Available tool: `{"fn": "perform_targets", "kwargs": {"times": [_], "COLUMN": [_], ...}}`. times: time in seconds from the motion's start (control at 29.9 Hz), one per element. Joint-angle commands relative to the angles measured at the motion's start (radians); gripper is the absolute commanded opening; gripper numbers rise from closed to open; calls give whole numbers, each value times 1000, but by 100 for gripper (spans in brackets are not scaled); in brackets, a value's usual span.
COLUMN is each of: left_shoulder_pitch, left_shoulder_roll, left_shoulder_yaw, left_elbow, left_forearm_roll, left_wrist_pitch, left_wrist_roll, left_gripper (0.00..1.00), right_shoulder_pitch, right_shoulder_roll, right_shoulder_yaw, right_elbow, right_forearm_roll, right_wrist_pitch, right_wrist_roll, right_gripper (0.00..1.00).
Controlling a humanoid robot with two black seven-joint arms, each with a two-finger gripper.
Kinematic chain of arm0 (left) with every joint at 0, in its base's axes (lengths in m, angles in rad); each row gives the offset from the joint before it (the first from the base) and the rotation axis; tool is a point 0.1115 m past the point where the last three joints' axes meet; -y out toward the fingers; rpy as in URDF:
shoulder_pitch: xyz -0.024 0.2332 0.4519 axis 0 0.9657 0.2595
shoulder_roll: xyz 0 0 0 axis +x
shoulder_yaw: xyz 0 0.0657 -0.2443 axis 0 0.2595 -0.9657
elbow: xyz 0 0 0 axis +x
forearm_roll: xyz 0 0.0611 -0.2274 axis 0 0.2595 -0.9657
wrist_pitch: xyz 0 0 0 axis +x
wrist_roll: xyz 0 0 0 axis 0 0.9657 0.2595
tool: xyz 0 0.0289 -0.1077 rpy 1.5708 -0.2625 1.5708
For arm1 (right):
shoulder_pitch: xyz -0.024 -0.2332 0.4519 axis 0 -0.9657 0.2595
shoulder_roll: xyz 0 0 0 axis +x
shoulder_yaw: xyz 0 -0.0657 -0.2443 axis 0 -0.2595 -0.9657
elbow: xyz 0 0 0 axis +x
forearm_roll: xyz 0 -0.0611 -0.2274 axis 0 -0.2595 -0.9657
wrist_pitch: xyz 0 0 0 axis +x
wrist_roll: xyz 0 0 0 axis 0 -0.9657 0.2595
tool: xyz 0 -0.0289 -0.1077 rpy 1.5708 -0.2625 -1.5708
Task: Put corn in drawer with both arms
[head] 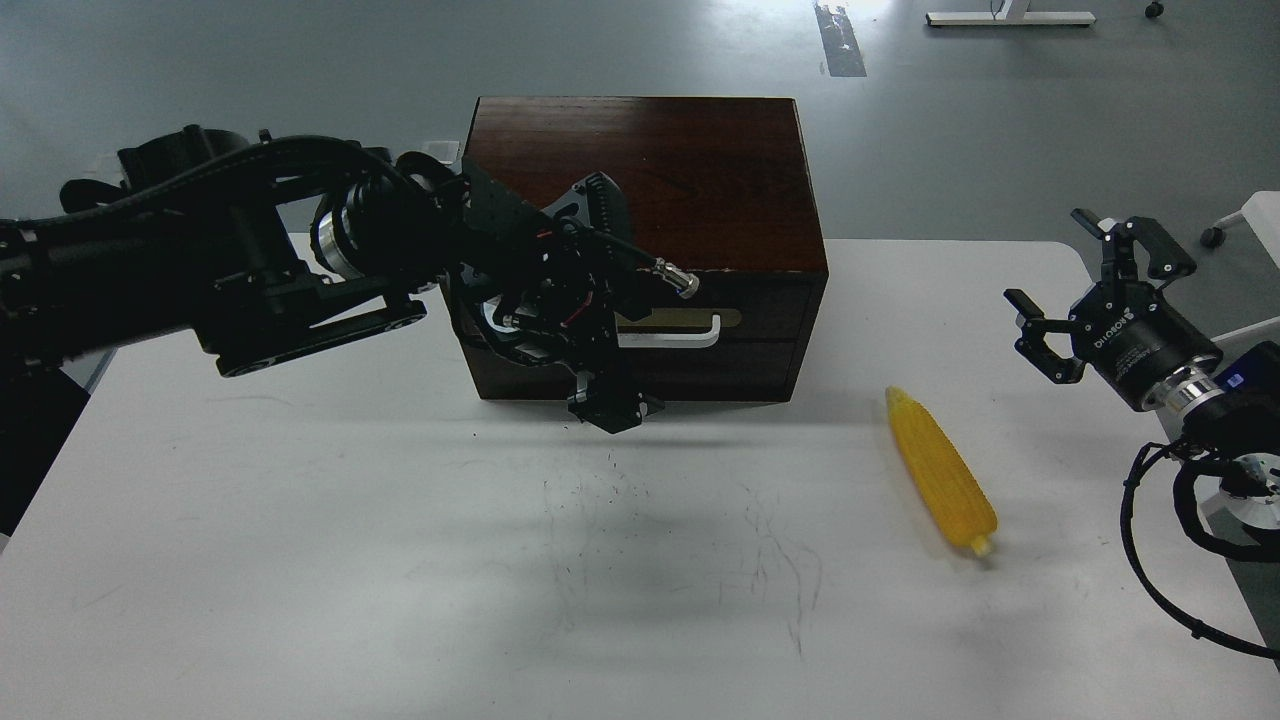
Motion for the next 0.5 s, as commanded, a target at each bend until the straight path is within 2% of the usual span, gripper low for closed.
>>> {"fn": "perform_targets", "kwargs": {"times": [0.0,0.47], "left_shoulder_pitch": [0,23], "left_shoulder_roll": [-3,-9], "left_shoulder_yaw": [1,1], "left_elbow": [2,16], "left_forearm_roll": [2,8], "left_wrist_pitch": [0,0], "left_wrist_roll": [0,0], "left_gripper": [99,99], "right_shoulder_pitch": [0,0], "right_shoulder_roll": [0,0], "right_shoulder_yaw": [0,0], "right_elbow": [0,0], "right_forearm_roll": [0,0], "right_wrist_pitch": [0,0], "right_wrist_roll": [0,0], "right_gripper": [100,100]}}
